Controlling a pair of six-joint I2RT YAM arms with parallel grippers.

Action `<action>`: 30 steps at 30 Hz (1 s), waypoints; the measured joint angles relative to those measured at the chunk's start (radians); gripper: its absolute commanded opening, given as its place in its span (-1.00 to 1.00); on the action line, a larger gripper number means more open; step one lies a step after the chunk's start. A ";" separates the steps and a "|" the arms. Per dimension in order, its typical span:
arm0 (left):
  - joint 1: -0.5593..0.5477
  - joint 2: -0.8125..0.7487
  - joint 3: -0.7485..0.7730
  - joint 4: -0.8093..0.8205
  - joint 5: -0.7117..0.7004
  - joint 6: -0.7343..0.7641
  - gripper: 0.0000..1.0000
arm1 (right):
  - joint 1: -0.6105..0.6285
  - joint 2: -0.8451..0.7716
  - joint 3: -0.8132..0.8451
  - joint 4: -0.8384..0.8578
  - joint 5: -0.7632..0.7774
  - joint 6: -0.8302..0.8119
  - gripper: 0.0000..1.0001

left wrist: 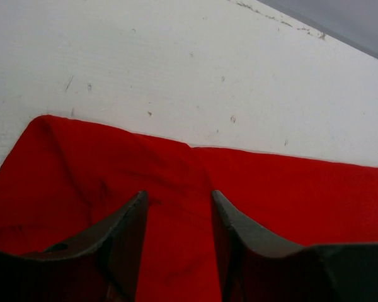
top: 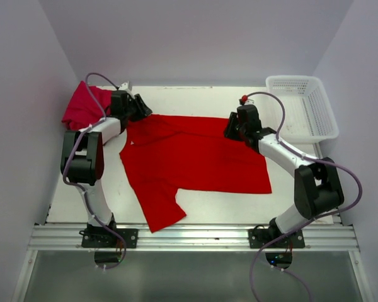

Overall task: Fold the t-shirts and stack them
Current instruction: Fold the flattened tshirt in 1/3 of the way

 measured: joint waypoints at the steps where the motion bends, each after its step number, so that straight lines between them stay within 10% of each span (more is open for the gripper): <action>1: 0.000 0.006 0.000 -0.002 0.003 0.000 0.03 | 0.004 -0.011 -0.008 -0.002 0.000 -0.002 -0.21; 30: -0.023 0.092 -0.031 -0.107 0.053 0.004 -0.59 | 0.030 -0.074 -0.103 -0.018 0.035 0.003 -0.34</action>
